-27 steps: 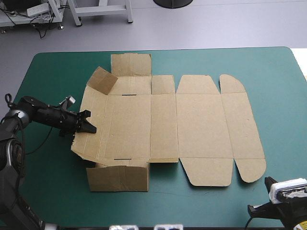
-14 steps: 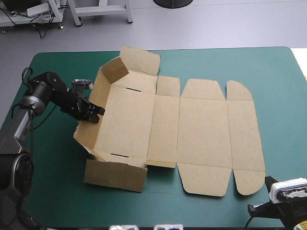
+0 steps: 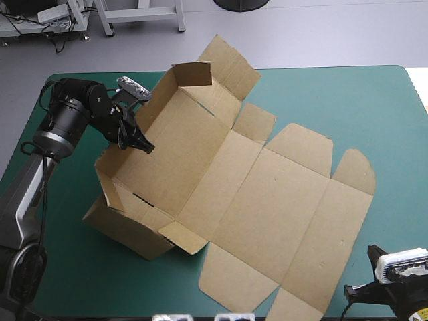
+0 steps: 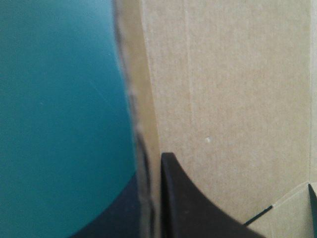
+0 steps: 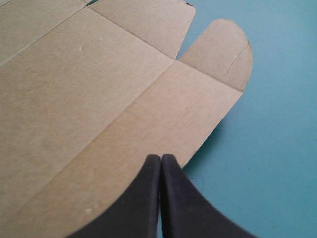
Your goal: Fold the box
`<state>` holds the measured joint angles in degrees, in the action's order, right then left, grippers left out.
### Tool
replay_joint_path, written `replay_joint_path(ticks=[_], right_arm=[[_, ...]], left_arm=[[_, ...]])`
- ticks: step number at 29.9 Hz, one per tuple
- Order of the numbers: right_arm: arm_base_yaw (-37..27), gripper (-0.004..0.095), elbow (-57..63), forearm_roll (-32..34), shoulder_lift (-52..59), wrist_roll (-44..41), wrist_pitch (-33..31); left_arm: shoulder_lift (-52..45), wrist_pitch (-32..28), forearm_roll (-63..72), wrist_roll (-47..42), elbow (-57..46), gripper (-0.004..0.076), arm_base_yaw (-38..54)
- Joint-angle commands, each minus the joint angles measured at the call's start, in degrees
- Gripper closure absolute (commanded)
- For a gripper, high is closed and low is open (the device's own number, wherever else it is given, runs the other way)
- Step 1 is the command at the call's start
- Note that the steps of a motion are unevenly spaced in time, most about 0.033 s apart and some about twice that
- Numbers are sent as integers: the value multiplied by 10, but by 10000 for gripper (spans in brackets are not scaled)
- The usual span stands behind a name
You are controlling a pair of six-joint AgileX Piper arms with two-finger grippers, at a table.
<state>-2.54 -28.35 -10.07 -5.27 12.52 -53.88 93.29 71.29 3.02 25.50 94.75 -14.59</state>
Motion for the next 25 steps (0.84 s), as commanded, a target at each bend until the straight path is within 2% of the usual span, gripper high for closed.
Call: replay_joint_path(ticks=[1,6,14,19,25], right_arm=[[-1,921,-13,-6,-8,2,43],[-1,921,-13,-4,-8,2,43],[-1,921,-13,0,-8,5,45],[-1,921,-13,0,-8,5,53],[-1,921,-13,0,-24,0,71]], left_arm=[[-30,26,-67,16,44,734,-24],[-30,23,-146,73,60,734,-66],[-30,-9,-176,163,60,734,-145],[-30,-9,-253,173,60,734,-217],[-32,-40,-264,177,60,734,-288]])
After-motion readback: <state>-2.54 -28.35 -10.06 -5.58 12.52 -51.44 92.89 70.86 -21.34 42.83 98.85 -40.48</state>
